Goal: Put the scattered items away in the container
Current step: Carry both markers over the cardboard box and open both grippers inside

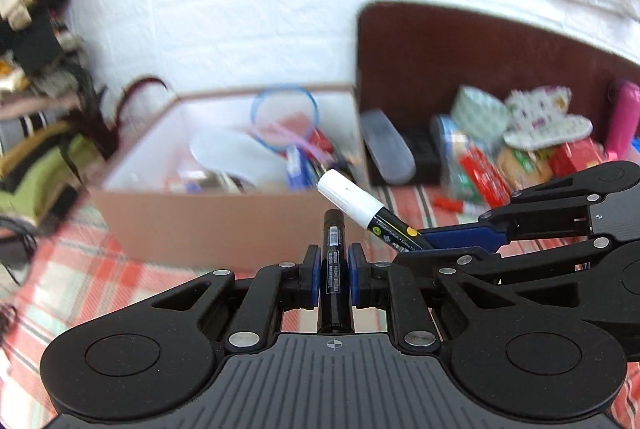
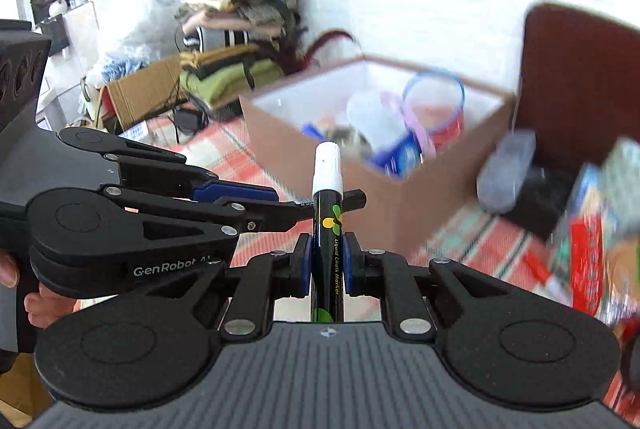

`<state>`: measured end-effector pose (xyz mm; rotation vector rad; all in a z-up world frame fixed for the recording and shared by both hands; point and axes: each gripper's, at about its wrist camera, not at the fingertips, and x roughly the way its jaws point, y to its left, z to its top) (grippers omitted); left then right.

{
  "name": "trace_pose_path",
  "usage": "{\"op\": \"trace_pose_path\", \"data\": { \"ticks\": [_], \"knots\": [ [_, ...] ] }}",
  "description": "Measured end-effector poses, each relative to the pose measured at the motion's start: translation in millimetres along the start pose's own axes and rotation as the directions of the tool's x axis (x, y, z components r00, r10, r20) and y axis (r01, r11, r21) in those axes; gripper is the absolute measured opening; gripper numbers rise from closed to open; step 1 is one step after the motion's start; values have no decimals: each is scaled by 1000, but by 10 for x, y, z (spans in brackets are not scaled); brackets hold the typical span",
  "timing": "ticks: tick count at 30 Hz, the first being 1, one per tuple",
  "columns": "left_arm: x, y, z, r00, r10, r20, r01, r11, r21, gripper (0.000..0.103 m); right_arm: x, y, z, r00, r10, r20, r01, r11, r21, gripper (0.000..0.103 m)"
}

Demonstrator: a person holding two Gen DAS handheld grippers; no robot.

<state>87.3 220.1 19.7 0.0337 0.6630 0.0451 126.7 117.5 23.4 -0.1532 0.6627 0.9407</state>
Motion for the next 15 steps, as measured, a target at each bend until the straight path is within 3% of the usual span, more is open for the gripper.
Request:
{"op": "trace_pose_path", "data": {
  "ticks": [7,15],
  "knots": [
    [74,332,407,997,45,62,-44,999,-18,10,97,36,544,999,-10,45,12,999,-41,18],
    [334,792,742,993,73,89,-69,996,-48,10,498,12,1059,998,-28,58,32,997,-74,18]
  ]
}}
